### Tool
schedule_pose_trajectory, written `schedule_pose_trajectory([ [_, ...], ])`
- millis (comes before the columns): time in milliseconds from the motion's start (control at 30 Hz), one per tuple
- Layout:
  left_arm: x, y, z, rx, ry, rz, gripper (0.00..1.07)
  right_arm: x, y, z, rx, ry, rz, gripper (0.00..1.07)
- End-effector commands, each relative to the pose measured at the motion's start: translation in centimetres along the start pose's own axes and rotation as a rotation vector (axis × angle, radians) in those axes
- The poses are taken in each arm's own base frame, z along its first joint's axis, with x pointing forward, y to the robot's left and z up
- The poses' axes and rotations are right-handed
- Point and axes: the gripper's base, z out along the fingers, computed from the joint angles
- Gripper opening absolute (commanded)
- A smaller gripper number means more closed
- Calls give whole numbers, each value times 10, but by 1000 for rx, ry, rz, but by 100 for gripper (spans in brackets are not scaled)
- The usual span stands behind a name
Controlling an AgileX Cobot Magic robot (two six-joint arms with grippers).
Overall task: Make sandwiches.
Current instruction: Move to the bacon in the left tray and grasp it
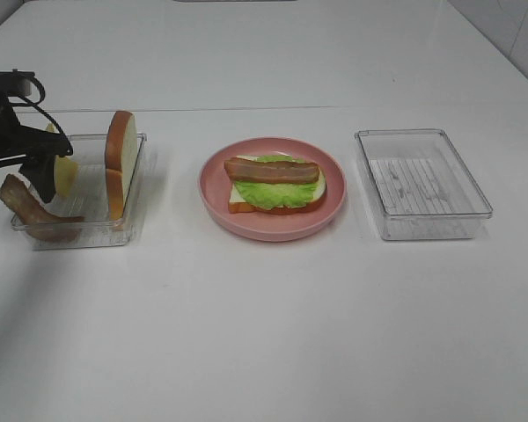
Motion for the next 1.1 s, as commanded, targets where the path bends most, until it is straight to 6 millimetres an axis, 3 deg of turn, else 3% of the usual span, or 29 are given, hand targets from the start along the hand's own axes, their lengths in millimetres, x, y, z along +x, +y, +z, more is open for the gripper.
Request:
schedule_pose_trajectory([
  [33, -1, -3, 1, 7, -1, -13, 44, 2, 0, -3, 0, -38, -4, 98],
  [67, 0, -3, 1, 5, 3, -25, 30, 2, 0, -3, 0, -38, -4, 98],
  [100, 0, -3, 1, 5, 3, -25, 30, 2, 0, -3, 0, -38, -4, 98],
  [133, 0, -3, 1, 5, 4, -40, 22, 2, 0, -3, 0, -38, -4, 98],
  [533, 0, -3, 1, 5, 4, -54, 22, 2, 0, -3, 0, -38, -4, 98],
  [633, 0, -3, 1, 5, 4, -54, 18, 2, 0, -3, 0, -38, -4, 98],
  [667, 0, -2, 1, 4, 4, -54, 5, 2, 0, -3, 0, -38, -4, 98],
  [700, 0, -2, 1, 1, 8, -49, 0, 2, 0, -3, 0, -38, -4, 98],
  [800, 1, -2, 0, -6, 14, -42, 0, 2, 0, -3, 0, -38, -4, 98],
  [967, 3, -1, -15, -7, -4, -29, 0, 2, 0, -3, 0, -38, -4, 98],
  [1033, 8, -2, -47, -2, -52, -13, 0, 2, 0, -3, 0, -38, -4, 98],
  [1100, 10, -2, -57, -1, -68, -11, 0, 2, 0, -3, 0, -38, -4, 98],
])
